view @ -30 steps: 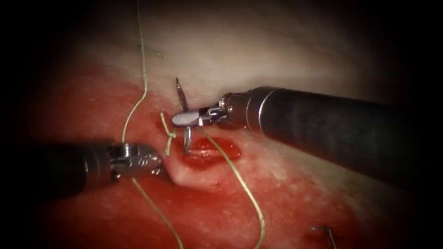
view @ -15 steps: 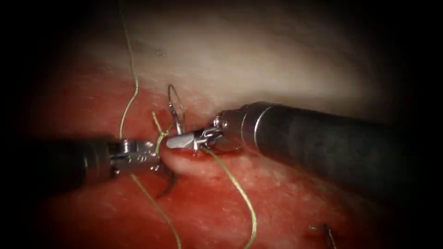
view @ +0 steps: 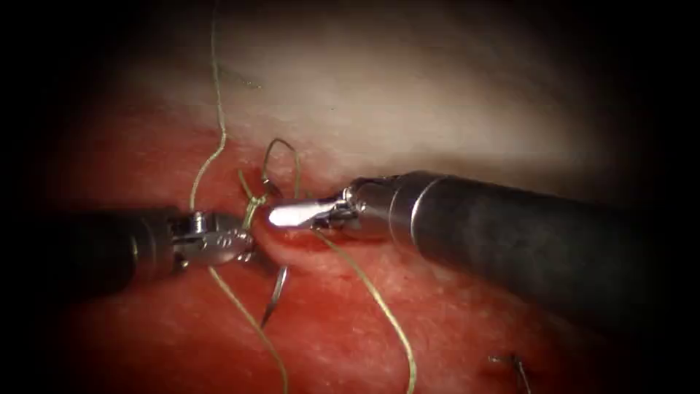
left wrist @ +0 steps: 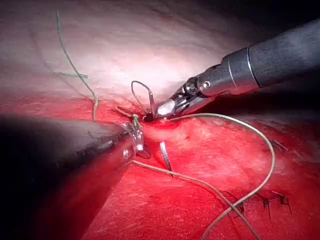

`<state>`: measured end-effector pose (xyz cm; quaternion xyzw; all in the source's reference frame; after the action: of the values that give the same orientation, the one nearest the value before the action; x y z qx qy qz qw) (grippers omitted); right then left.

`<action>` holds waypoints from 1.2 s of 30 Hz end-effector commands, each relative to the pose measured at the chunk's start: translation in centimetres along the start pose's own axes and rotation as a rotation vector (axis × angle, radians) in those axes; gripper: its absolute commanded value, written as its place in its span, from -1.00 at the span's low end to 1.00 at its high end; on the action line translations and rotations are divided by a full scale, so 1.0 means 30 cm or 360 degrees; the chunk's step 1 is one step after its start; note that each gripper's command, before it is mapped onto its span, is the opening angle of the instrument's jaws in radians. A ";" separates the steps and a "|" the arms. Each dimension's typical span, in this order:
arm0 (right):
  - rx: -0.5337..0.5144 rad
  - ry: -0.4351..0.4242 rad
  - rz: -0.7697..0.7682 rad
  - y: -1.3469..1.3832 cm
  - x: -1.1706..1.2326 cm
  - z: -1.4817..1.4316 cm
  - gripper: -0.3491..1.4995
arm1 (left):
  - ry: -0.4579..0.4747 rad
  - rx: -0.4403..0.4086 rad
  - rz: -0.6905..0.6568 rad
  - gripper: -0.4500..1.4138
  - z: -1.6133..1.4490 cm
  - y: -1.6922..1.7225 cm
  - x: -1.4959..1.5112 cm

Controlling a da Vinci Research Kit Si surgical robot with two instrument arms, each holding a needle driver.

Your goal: Wound Closure

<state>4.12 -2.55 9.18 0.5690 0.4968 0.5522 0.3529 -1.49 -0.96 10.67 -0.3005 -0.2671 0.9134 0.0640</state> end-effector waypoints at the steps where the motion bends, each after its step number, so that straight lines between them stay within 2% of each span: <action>1: 0.0000 -0.0003 -0.0054 0.0017 0.0024 0.0007 0.82 | 0.0016 0.0007 -0.0003 -1.00 0.002 -0.001 0.000; 4: -0.0011 0.0013 -0.0173 0.0015 0.0053 -0.0026 0.89 | 0.0025 0.0009 0.0002 -1.00 0.001 -0.001 0.001; 13: -0.0044 0.0043 -0.0539 -0.0029 0.0178 -0.0181 0.82 | 0.0047 0.0002 0.0076 -0.98 -0.002 0.000 0.002; 16: -0.0102 0.0011 -0.0694 -0.0059 0.0213 -0.0234 0.80 | 0.0087 0.0038 0.0127 -0.75 -0.004 0.000 0.002; 22: -0.0236 -0.0211 -0.1068 -0.0129 0.0232 -0.0312 0.80 | 0.0160 0.0064 0.0438 -0.37 -0.004 0.001 0.003; 26: -0.0227 -0.0244 -0.1181 -0.0168 0.0242 -0.0338 0.80 | 0.0283 0.0064 0.0616 -0.22 -0.004 0.002 0.004; 30: -0.0223 -0.0246 -0.1268 -0.0195 0.0265 -0.0330 0.80 | 0.0354 0.0002 0.0798 -0.06 -0.003 0.006 0.006; 36: -0.0194 -0.0256 -0.1513 -0.0192 0.0263 -0.0333 0.76 | 0.0372 0.0004 0.0930 -0.04 -0.002 0.006 0.006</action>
<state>2.89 -1.79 8.91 0.2938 0.6424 0.3093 0.6367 -1.55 -1.04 10.37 -0.4685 -0.1588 0.8514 -0.1744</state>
